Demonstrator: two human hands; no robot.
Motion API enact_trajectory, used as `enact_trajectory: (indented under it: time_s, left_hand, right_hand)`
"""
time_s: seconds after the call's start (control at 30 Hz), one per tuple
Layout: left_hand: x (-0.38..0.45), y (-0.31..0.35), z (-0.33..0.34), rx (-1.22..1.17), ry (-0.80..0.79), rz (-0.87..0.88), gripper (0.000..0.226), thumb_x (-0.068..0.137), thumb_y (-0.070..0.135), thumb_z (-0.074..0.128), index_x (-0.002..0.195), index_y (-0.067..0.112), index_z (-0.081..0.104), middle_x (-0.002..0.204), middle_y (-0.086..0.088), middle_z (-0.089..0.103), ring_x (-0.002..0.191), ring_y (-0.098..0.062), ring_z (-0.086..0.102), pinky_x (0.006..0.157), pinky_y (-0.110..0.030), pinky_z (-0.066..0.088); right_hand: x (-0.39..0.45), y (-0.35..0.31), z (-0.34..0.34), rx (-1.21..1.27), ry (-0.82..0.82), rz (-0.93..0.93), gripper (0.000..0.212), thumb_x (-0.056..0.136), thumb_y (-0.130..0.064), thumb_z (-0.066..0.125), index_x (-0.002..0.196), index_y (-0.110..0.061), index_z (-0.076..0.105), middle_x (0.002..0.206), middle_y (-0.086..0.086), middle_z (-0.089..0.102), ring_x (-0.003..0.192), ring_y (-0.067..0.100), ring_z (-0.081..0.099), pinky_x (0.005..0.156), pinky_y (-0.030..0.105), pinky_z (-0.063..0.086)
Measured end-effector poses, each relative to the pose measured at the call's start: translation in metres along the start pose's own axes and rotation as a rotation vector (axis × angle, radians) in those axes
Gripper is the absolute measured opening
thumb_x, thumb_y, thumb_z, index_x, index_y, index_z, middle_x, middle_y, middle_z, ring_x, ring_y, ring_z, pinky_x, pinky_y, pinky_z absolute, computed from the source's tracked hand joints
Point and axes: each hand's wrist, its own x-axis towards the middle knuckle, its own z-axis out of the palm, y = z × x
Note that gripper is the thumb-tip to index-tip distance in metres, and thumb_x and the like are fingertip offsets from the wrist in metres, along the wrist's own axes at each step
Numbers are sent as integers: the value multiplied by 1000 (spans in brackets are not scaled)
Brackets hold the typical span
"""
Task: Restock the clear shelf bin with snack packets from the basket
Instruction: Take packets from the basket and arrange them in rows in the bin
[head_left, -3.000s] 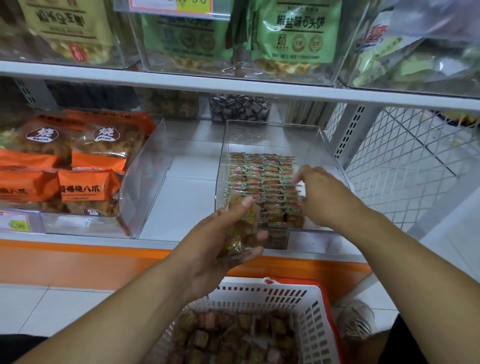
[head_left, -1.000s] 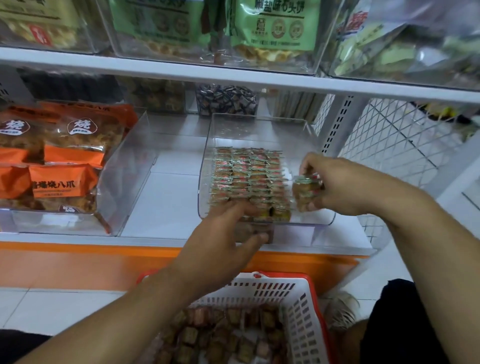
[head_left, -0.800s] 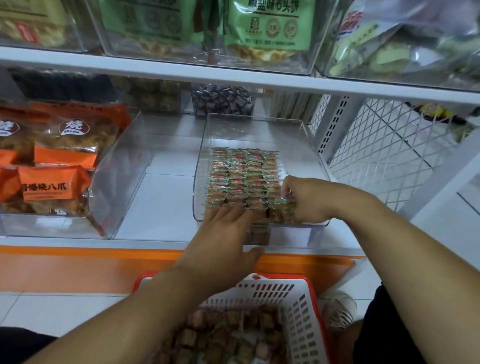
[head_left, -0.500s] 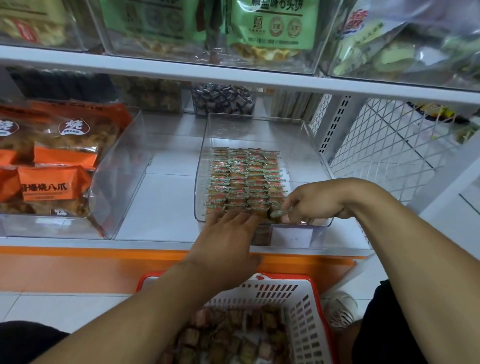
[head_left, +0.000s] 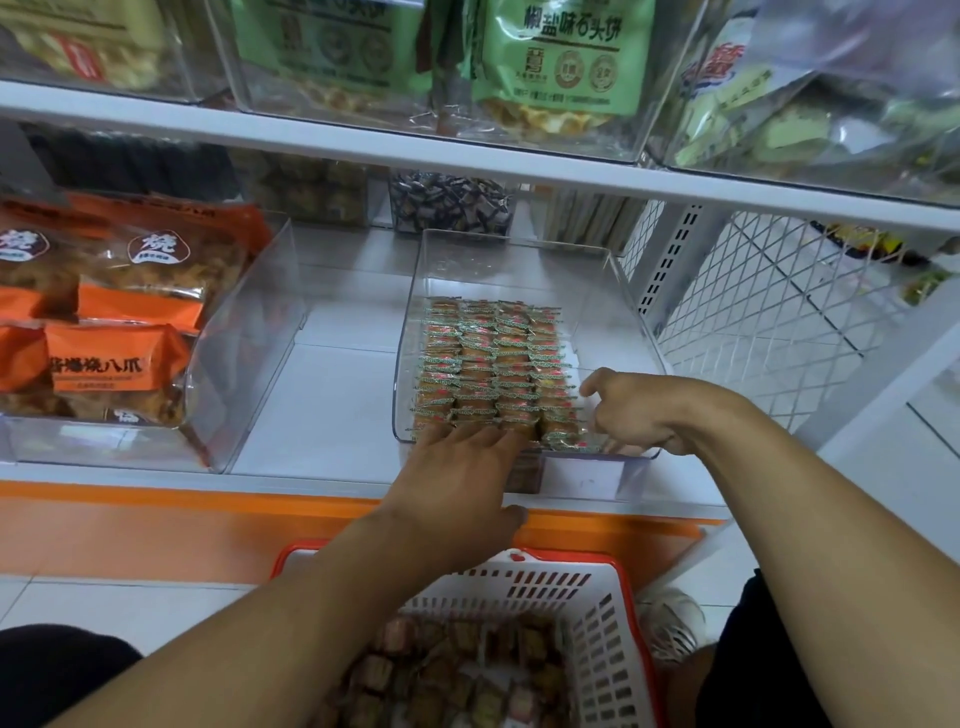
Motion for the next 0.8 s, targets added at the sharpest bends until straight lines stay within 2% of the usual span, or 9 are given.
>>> enact_trajectory:
  time_s: [0.13, 0.2, 0.27, 0.33, 0.43, 0.53, 0.67, 0.73, 0.8]
  left_hand:
    - [-1, 1, 2, 15, 2, 3, 74, 88, 57, 60, 151, 29, 33, 145, 6, 53, 137, -20, 43, 118, -42, 28]
    - [-1, 2, 2, 22, -10, 7, 76, 85, 58, 62, 149, 28, 35, 143, 6, 53, 136, -20, 43, 118, -43, 27]
    - [-1, 1, 2, 17, -24, 15, 77, 82, 58, 65, 147, 28, 36, 141, 6, 52, 135, -20, 42, 118, -43, 25]
    - [-1, 1, 2, 3, -29, 17, 79, 82, 59, 65, 148, 28, 35, 142, 6, 51, 136, -20, 41, 119, -44, 23]
    - [-1, 1, 2, 3, -27, 17, 80, 82, 59, 65, 149, 28, 34, 143, 6, 50, 138, -20, 39, 121, -45, 21]
    - [-1, 1, 3, 9, -25, 12, 79, 82, 60, 65, 148, 28, 35, 142, 6, 50, 137, -20, 40, 121, -46, 21]
    - [-1, 1, 4, 12, -16, 14, 81, 81, 62, 66, 149, 29, 34, 144, 6, 50, 137, -20, 39, 121, -44, 20]
    - [-2, 1, 4, 14, -12, 17, 80, 81, 62, 65, 148, 29, 35, 144, 6, 50, 137, -20, 39, 121, -44, 21]
    - [-2, 1, 5, 15, -15, 15, 79, 82, 62, 65, 148, 29, 36, 144, 6, 50, 137, -19, 39, 121, -45, 20]
  right_hand:
    - [3, -7, 5, -161, -62, 32, 29, 98, 0, 43, 118, 10, 61, 96, 19, 59, 69, 23, 47, 40, 17, 30]
    - [9, -6, 8, -153, -74, 42, 19, 99, -5, 46, 89, -9, 61, 82, 8, 54, 64, 17, 46, 48, 21, 30]
    - [18, -4, 12, 1, -115, 84, 22, 97, -1, 49, 79, -13, 54, 85, 11, 55, 76, 21, 50, 58, 22, 29]
    - [22, -3, 11, 77, -102, 101, 19, 96, 2, 48, 81, -8, 55, 85, 14, 57, 78, 24, 52, 62, 26, 34]
    - [20, -6, 6, 55, -33, 71, 13, 98, -6, 48, 91, -3, 59, 83, 14, 65, 76, 26, 70, 62, 26, 51]
    - [15, -9, 9, -3, -77, 48, 12, 95, -5, 56, 102, 3, 63, 78, 13, 63, 58, 23, 54, 46, 21, 38]
    - [18, -7, 20, -68, -43, 10, 12, 89, 3, 55, 97, -2, 62, 85, 15, 52, 73, 22, 45, 61, 32, 30]
    - [21, -7, 24, -109, -12, -7, 9, 91, -2, 57, 96, 2, 63, 92, 18, 56, 79, 23, 48, 65, 32, 33]
    - [23, -6, 26, -113, 2, -7, 23, 94, -8, 59, 111, 5, 67, 105, 19, 65, 84, 25, 54, 67, 30, 38]
